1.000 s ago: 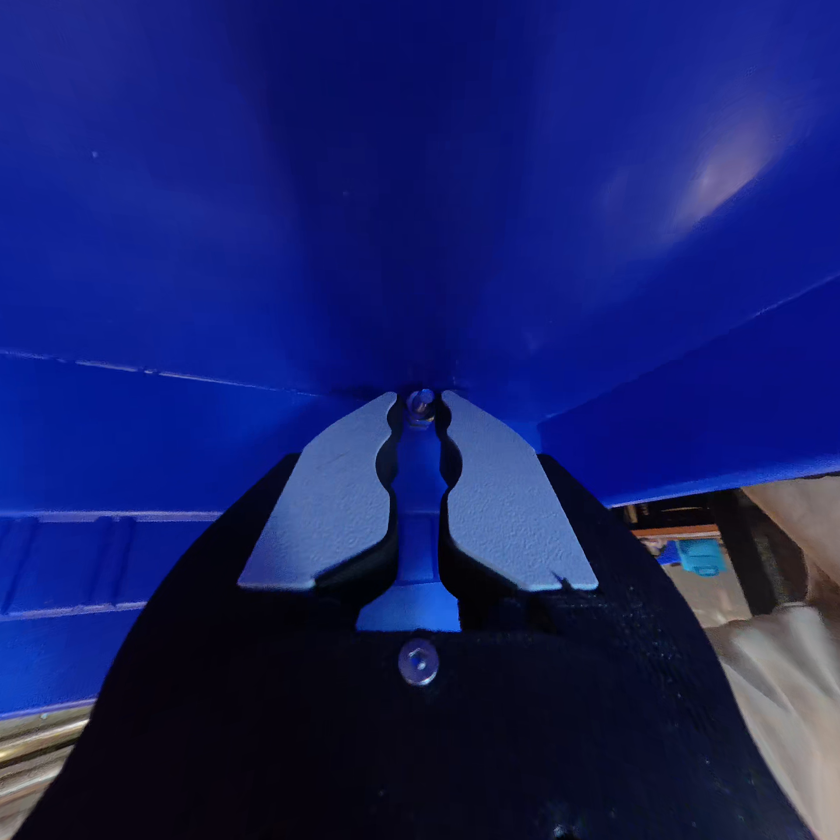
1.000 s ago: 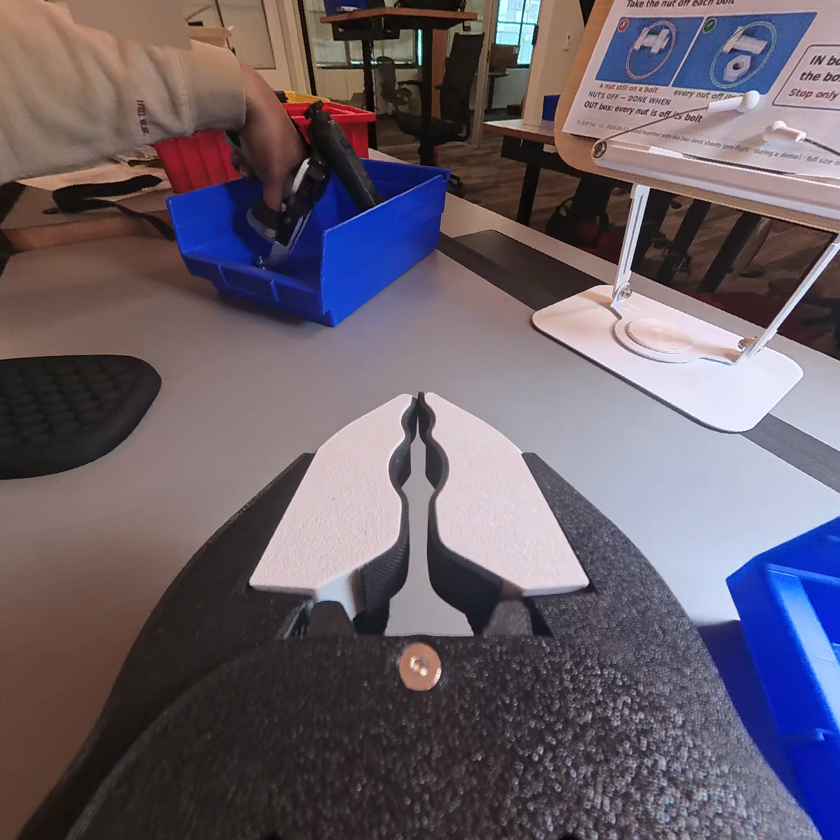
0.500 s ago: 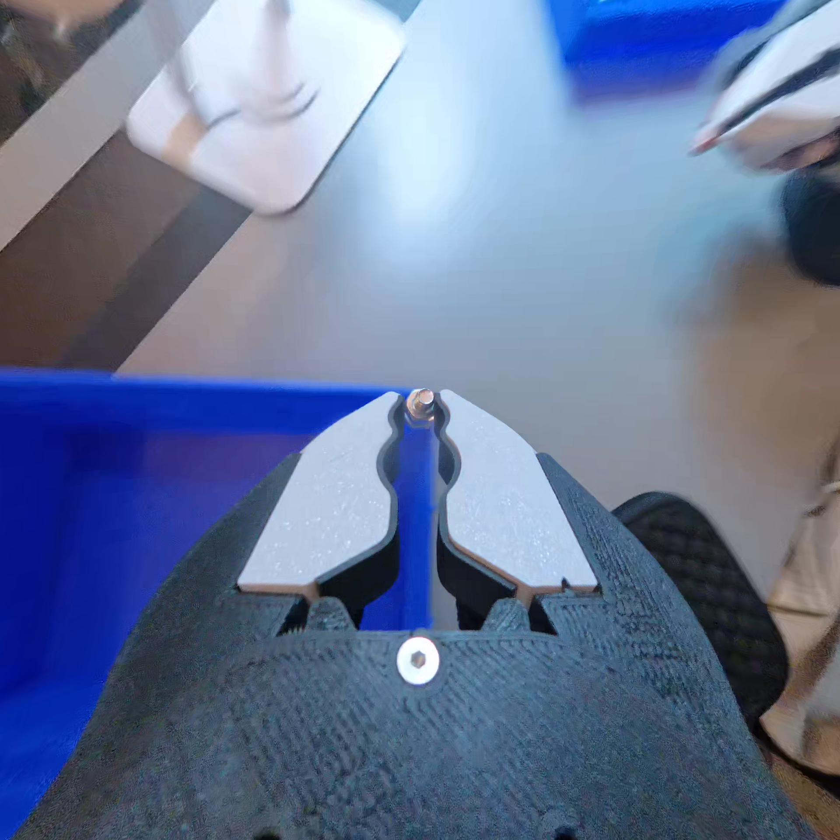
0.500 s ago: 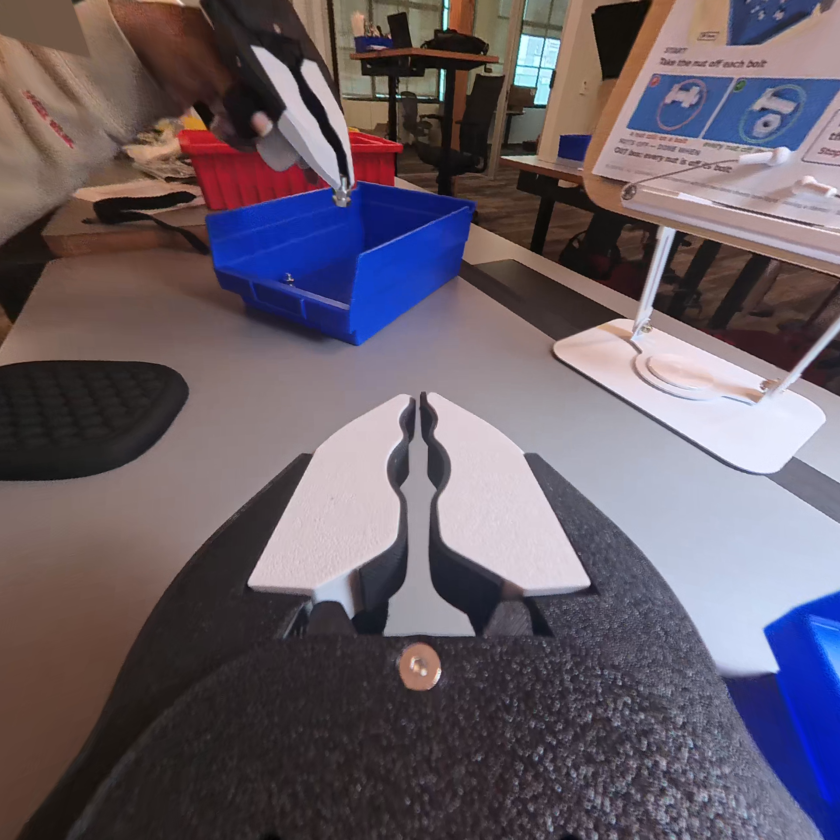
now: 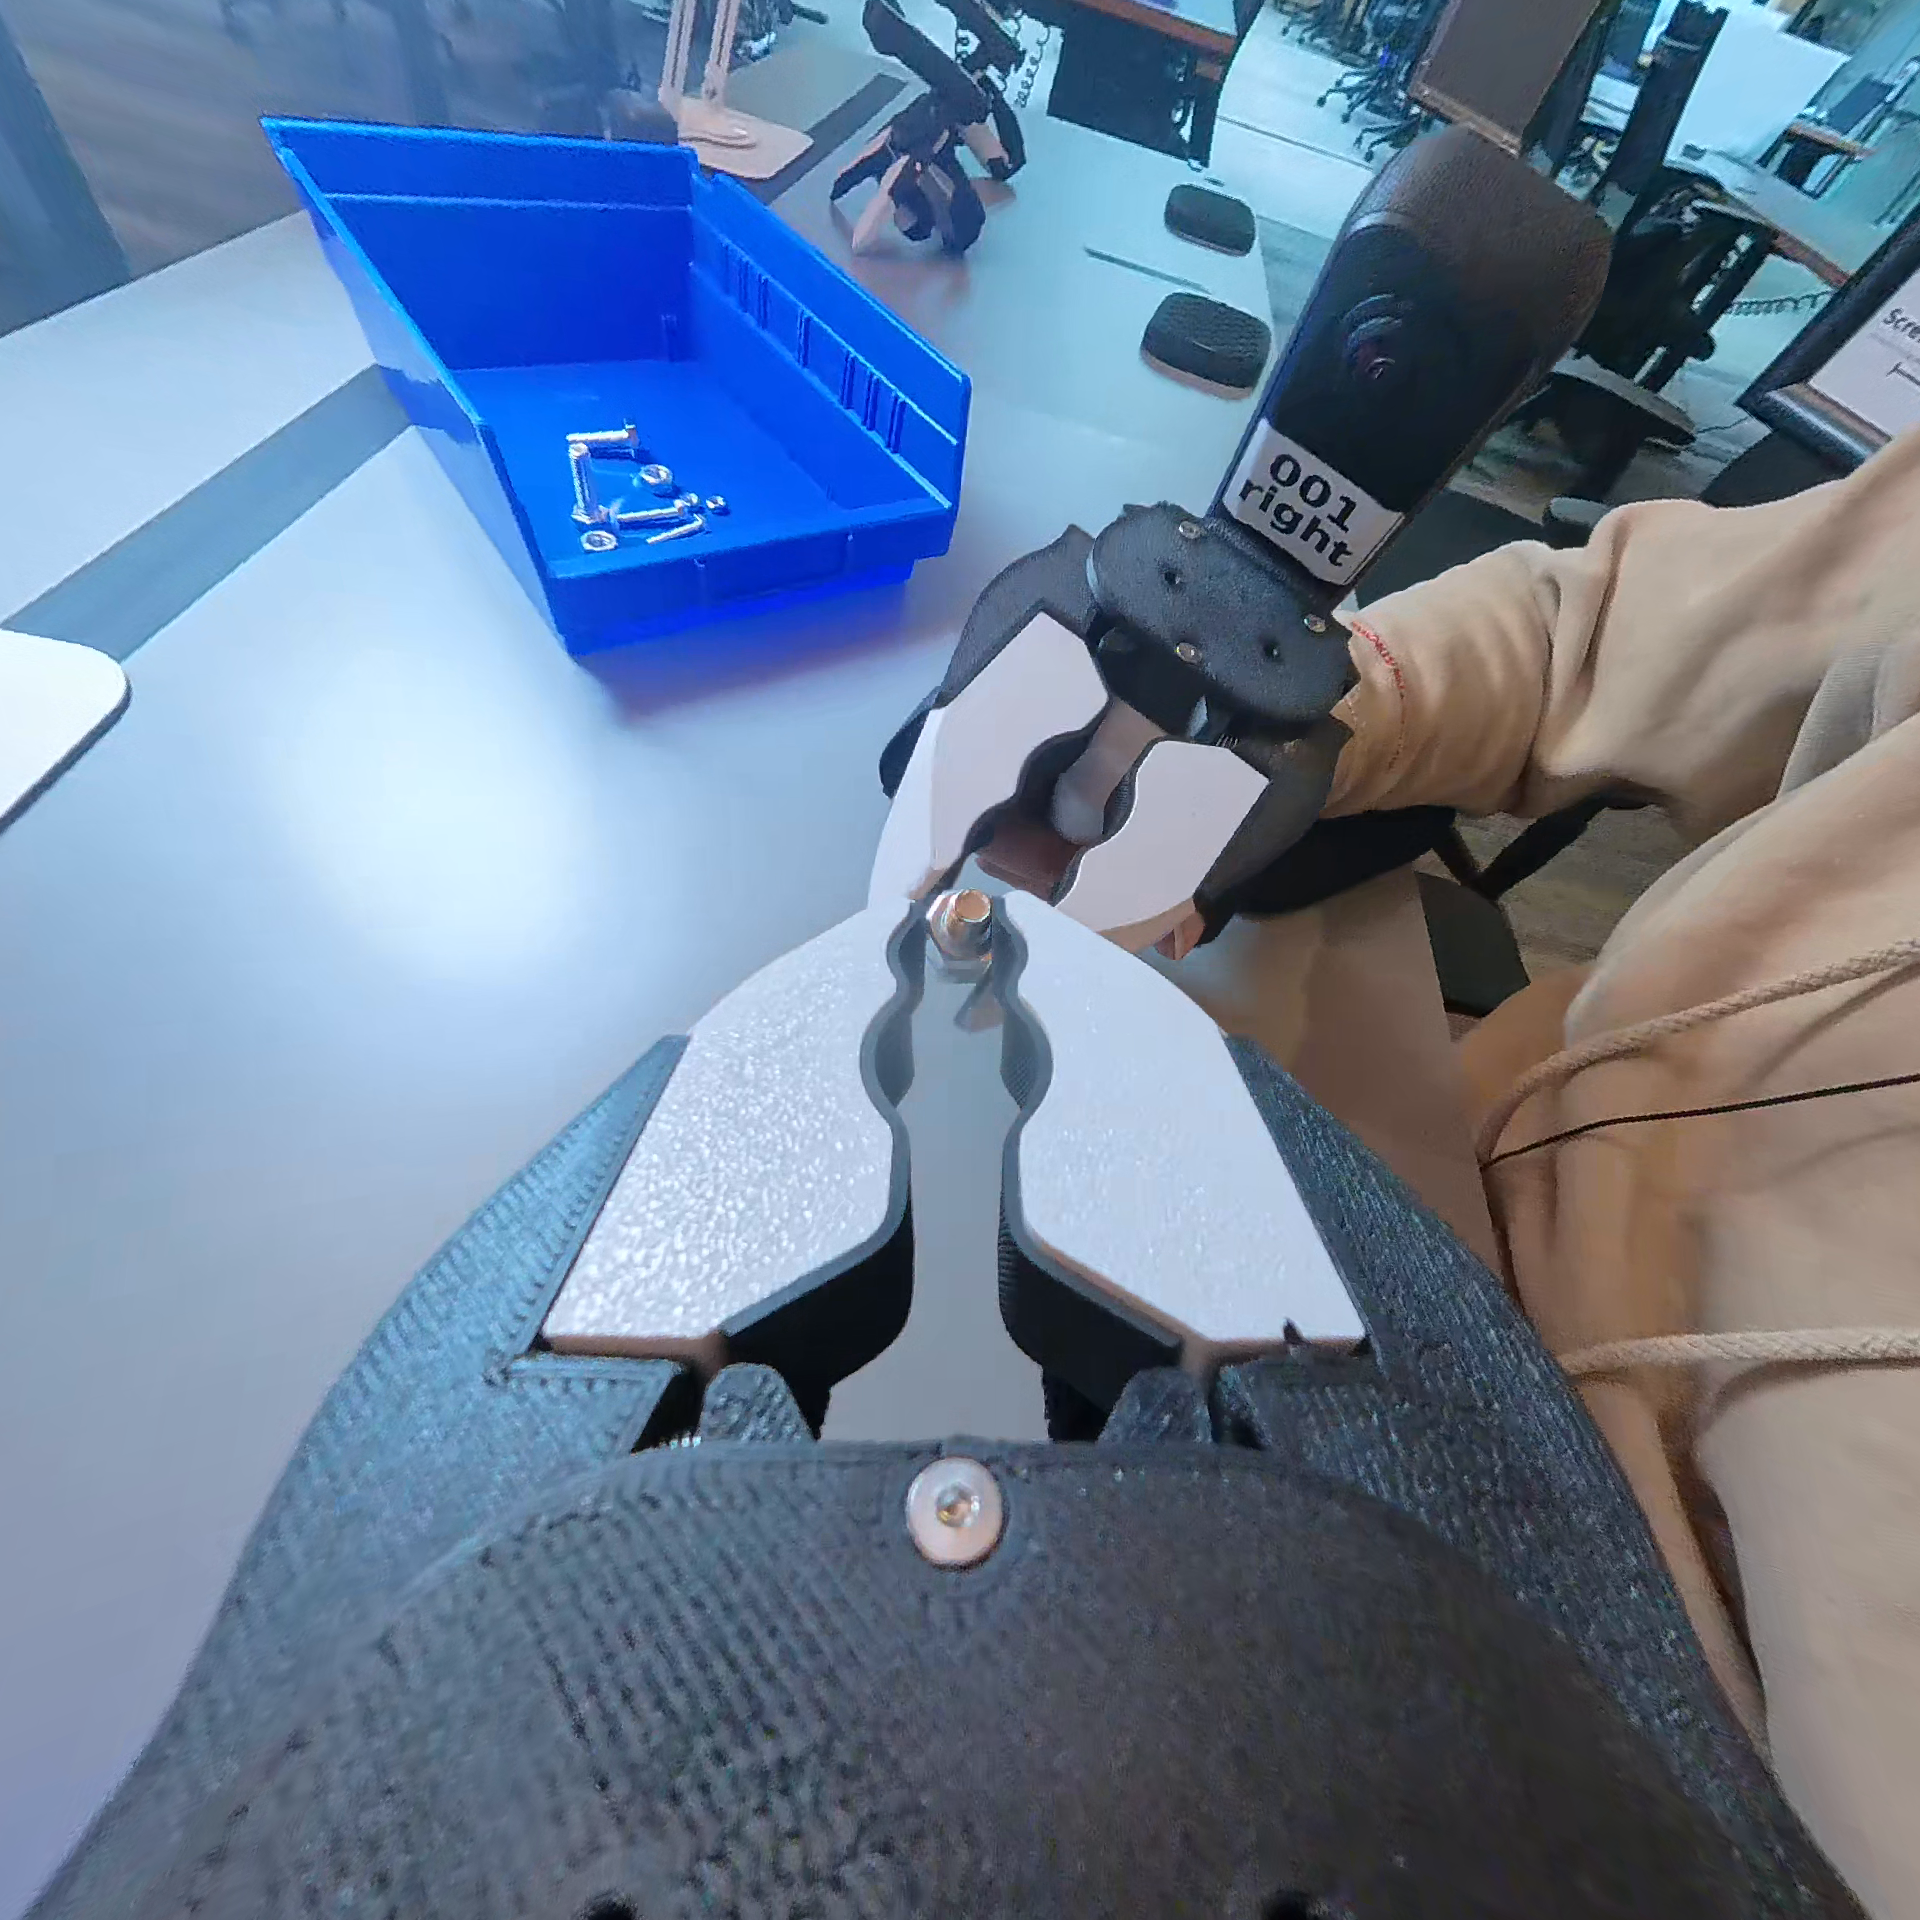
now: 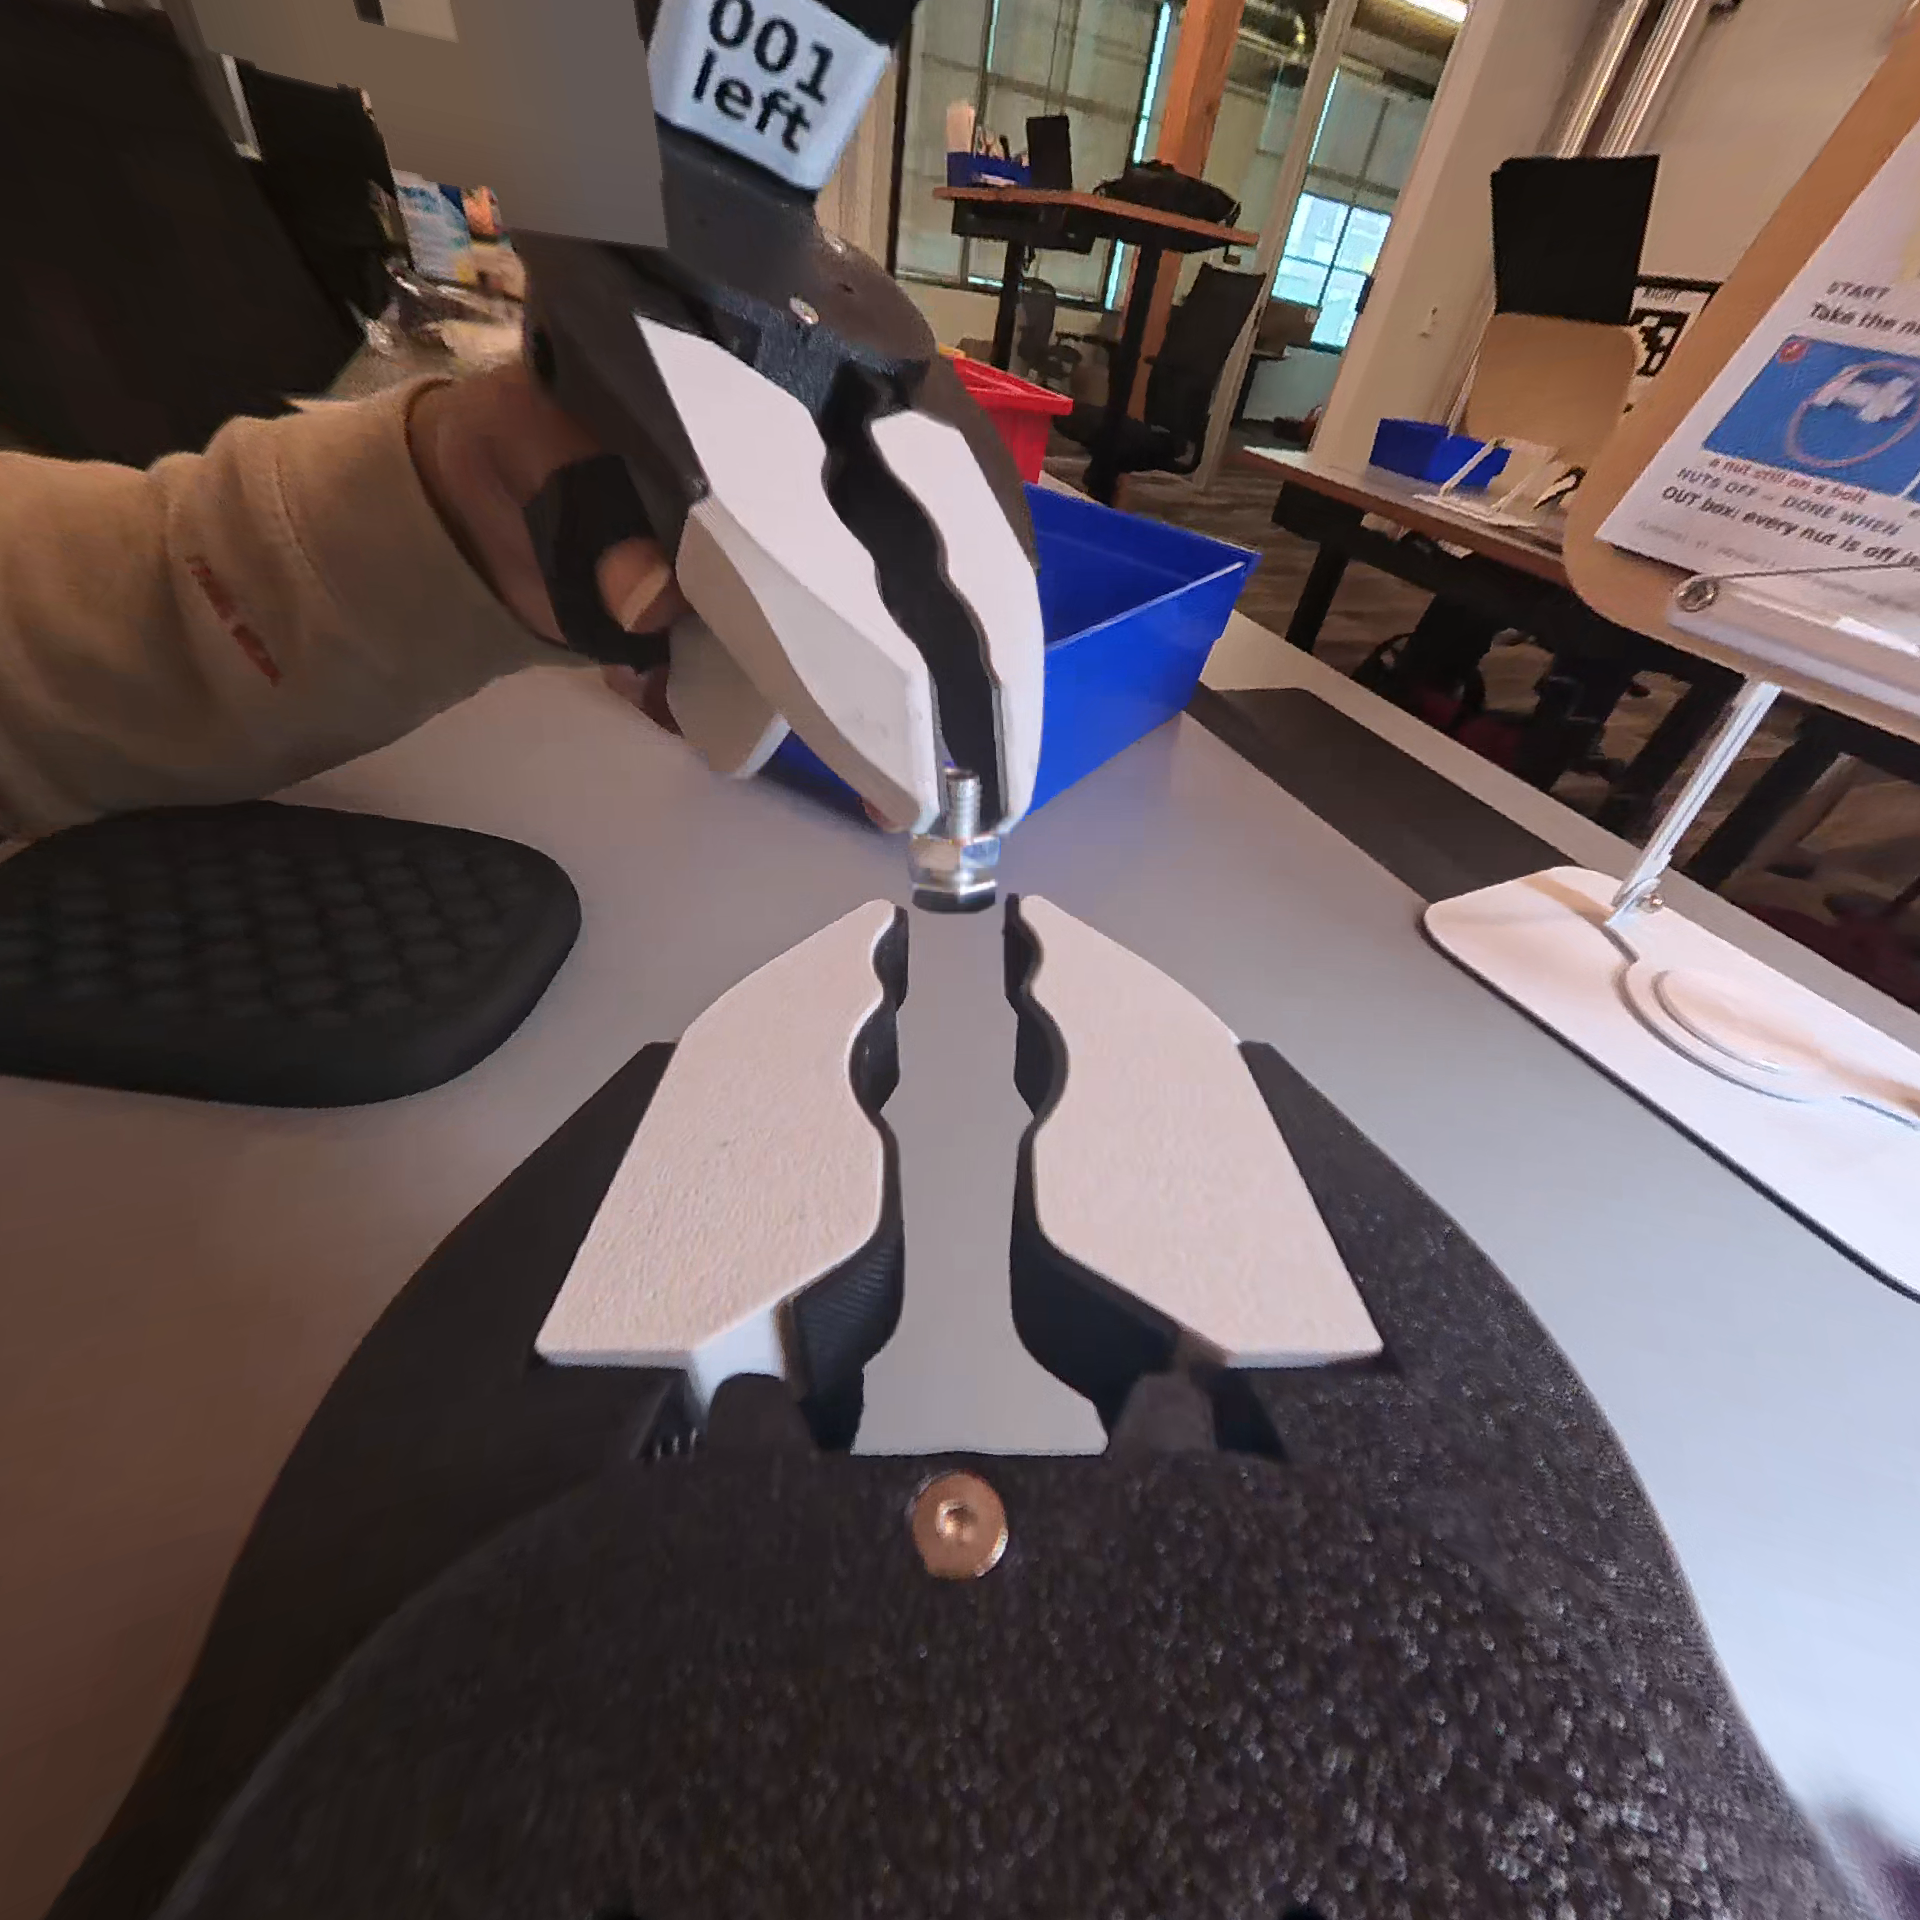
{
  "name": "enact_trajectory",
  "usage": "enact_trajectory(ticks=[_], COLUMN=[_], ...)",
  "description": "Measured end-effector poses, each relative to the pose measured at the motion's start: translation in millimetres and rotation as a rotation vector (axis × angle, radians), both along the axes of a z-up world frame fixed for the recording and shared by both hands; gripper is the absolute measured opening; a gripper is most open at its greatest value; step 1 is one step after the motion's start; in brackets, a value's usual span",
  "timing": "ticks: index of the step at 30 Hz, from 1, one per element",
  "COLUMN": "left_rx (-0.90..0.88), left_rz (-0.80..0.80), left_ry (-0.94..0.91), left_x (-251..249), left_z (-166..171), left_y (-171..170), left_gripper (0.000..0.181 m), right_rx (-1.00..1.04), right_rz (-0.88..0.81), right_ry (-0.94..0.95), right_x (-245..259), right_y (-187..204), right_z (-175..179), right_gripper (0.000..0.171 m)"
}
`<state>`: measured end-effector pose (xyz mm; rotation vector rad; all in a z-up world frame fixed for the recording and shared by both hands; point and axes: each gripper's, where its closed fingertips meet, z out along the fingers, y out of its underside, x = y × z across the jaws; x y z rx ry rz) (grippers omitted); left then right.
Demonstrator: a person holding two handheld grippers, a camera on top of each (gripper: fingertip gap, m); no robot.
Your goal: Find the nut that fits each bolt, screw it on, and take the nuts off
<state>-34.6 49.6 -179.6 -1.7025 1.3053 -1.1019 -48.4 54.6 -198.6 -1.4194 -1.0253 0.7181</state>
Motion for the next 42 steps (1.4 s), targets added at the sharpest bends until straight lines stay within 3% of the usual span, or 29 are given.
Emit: enact_trajectory(ticks=[31, 33, 37, 42], left_rx=[-0.054, -0.020, 0.020, 0.055], left_rz=[0.102, 0.078, 0.022, -0.040], left_ry=[-0.231, -0.271, -0.374, -0.347], left_x=[3, 3, 1, 6], left_z=[0, 4, 17, 11], left_y=[14, 11, 3, -11], left_gripper=[0.008, 0.008, 0.027, 0.026], right_rx=[-0.160, -0.158, -0.155, -0.138], right_rz=[0.030, 0.060, 0.165, 0.237], right_ry=[0.161, 0.180, 0.238, 0.261], right_x=[3, 3, 5, 3], right_y=[9, 6, -5, -16], right_z=[3, 7, 15, 20], right_gripper=[0.014, 0.014, 0.014, 0.014])
